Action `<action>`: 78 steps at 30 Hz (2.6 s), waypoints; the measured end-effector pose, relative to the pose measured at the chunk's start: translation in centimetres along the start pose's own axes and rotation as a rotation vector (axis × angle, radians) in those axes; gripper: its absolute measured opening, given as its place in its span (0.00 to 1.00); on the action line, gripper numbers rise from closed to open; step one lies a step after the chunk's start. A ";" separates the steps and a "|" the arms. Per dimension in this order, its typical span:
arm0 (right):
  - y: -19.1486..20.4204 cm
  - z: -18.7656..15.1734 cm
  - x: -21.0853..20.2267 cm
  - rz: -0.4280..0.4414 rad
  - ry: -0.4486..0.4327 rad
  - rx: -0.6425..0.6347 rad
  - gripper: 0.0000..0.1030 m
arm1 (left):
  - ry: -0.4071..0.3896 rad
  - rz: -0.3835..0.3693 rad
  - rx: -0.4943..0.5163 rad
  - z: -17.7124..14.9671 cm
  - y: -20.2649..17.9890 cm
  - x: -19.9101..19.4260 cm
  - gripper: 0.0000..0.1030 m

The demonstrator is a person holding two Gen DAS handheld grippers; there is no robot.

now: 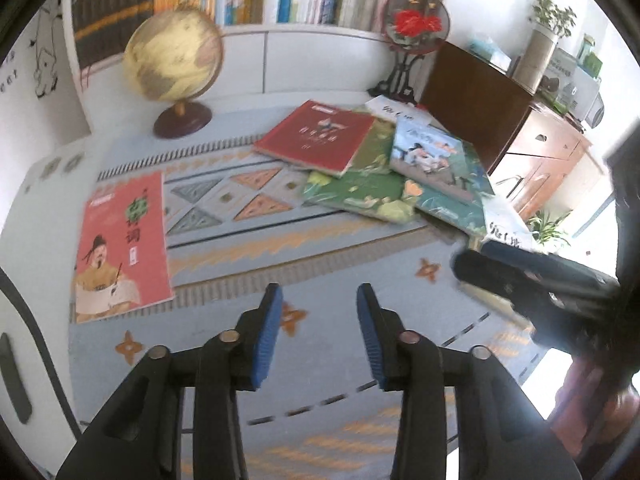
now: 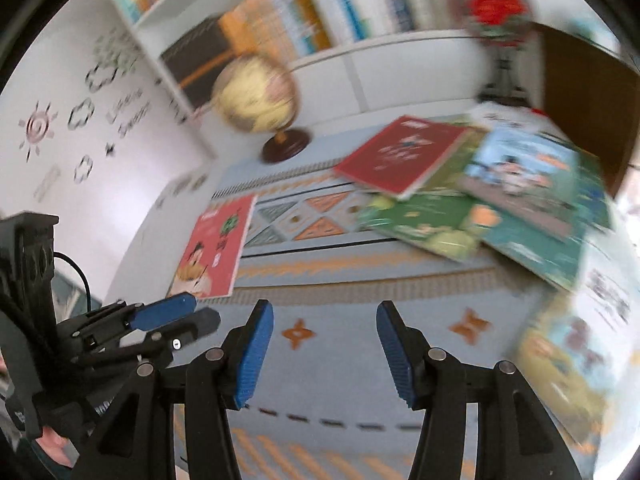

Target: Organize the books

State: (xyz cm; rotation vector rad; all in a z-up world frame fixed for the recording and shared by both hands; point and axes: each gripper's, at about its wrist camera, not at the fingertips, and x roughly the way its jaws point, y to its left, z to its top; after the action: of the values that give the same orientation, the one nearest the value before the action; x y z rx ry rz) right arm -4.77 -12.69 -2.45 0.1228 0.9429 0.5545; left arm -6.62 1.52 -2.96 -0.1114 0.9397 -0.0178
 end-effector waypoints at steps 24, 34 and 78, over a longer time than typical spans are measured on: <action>-13.8 -1.8 -7.1 -0.154 -0.124 0.250 0.54 | -0.054 -0.014 0.110 6.0 -9.5 5.7 0.81; -18.3 4.6 0.1 -0.225 -0.063 0.332 0.53 | 0.060 -0.028 0.232 13.8 -8.4 16.3 0.81; -26.0 5.5 6.3 -0.281 0.126 0.326 0.43 | 0.277 -0.341 0.279 10.5 -14.3 23.4 0.65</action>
State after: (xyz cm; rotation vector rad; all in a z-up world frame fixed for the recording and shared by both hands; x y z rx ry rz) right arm 12.75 -31.00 -12.53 0.2454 1.1473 0.1476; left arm 16.14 -13.31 -14.17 -0.0094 1.1761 -0.4888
